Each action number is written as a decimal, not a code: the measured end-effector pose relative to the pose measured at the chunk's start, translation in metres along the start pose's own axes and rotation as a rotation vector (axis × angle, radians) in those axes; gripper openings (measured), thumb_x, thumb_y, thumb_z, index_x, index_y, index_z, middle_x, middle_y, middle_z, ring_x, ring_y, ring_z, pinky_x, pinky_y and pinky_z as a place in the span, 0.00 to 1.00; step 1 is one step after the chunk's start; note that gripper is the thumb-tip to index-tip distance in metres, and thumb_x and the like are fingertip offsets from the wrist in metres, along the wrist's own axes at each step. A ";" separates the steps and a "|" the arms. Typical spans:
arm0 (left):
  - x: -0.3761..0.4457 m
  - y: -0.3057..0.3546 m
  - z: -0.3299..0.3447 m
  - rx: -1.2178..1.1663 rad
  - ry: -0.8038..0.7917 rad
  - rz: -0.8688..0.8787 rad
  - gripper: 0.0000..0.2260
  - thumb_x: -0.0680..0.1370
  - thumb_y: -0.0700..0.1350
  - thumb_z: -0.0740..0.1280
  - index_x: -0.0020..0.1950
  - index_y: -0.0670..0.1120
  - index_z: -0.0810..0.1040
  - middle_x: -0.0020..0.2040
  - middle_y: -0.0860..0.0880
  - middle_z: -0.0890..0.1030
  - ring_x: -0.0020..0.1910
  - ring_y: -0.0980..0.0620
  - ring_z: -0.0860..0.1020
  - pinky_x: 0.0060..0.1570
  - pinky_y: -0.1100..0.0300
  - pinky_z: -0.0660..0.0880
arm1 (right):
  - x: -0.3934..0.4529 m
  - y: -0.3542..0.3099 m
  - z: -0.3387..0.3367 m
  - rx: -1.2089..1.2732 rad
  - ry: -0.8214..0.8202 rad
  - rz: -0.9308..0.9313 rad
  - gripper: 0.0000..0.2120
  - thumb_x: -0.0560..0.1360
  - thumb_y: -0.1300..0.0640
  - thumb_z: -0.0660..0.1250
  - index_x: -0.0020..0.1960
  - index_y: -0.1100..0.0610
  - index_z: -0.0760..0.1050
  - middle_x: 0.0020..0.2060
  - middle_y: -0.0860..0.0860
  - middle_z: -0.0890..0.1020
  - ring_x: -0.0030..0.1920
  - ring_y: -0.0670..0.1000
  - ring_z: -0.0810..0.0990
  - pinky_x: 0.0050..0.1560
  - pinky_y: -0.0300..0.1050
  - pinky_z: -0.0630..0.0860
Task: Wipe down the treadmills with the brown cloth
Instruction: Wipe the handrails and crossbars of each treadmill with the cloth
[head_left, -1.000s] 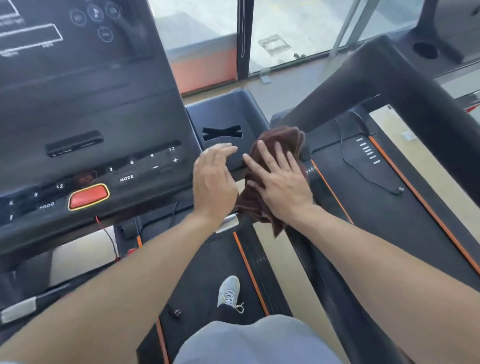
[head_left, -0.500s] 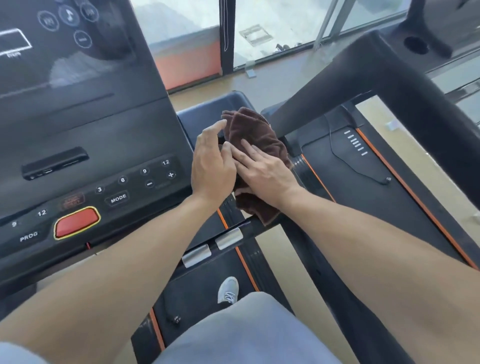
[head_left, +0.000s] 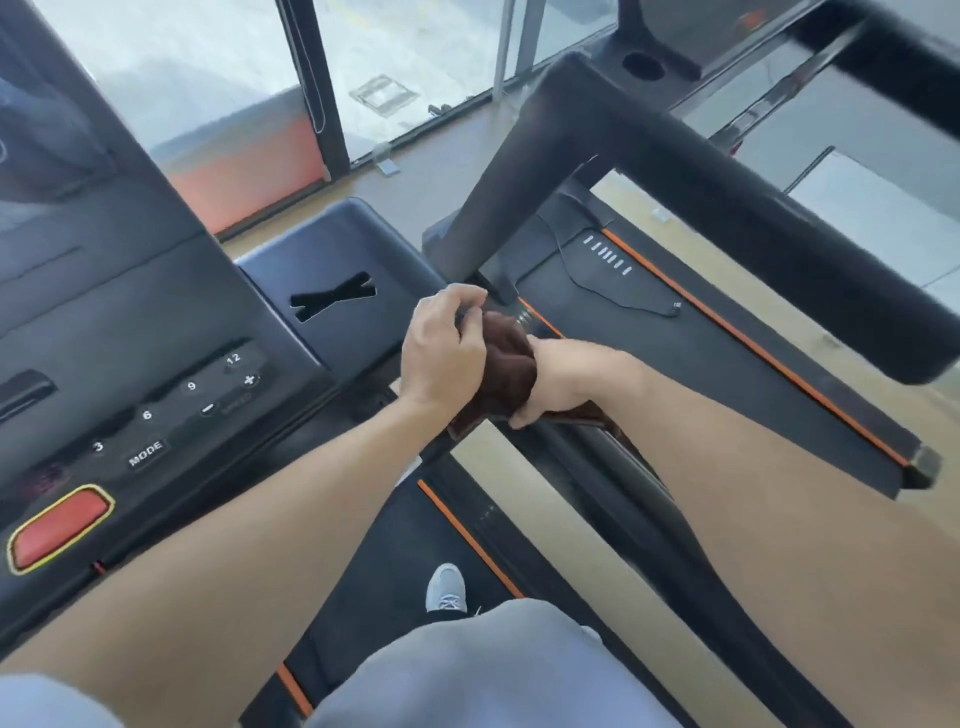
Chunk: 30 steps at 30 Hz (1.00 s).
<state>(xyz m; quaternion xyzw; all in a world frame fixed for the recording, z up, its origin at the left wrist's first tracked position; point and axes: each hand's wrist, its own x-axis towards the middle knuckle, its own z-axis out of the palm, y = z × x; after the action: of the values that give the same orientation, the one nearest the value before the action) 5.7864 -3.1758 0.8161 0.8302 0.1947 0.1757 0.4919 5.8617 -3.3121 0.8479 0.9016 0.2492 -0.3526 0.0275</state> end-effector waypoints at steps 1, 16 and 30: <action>-0.001 0.001 0.005 0.056 -0.066 0.047 0.10 0.83 0.43 0.64 0.60 0.49 0.82 0.50 0.63 0.78 0.59 0.52 0.75 0.62 0.63 0.67 | -0.007 0.013 0.006 0.011 -0.071 0.003 0.42 0.64 0.41 0.82 0.72 0.50 0.69 0.61 0.51 0.82 0.55 0.55 0.80 0.54 0.45 0.75; -0.117 0.012 0.087 0.588 -0.465 0.643 0.22 0.85 0.55 0.58 0.74 0.44 0.74 0.71 0.47 0.76 0.77 0.43 0.66 0.80 0.41 0.49 | -0.127 0.117 0.102 0.500 -0.194 0.138 0.43 0.76 0.24 0.50 0.84 0.45 0.48 0.74 0.49 0.73 0.67 0.52 0.75 0.68 0.43 0.66; -0.300 0.075 0.179 0.461 -0.408 0.522 0.22 0.78 0.54 0.61 0.69 0.47 0.76 0.65 0.49 0.78 0.75 0.45 0.67 0.80 0.41 0.52 | -0.255 0.230 0.230 0.806 0.181 0.015 0.31 0.75 0.42 0.74 0.75 0.37 0.66 0.60 0.38 0.81 0.59 0.44 0.80 0.64 0.48 0.76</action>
<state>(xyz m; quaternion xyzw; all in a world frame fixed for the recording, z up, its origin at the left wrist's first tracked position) 5.6257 -3.4914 0.7713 0.9581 -0.0902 0.0781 0.2604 5.6671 -3.6743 0.8121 0.8692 0.0859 -0.3412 -0.3473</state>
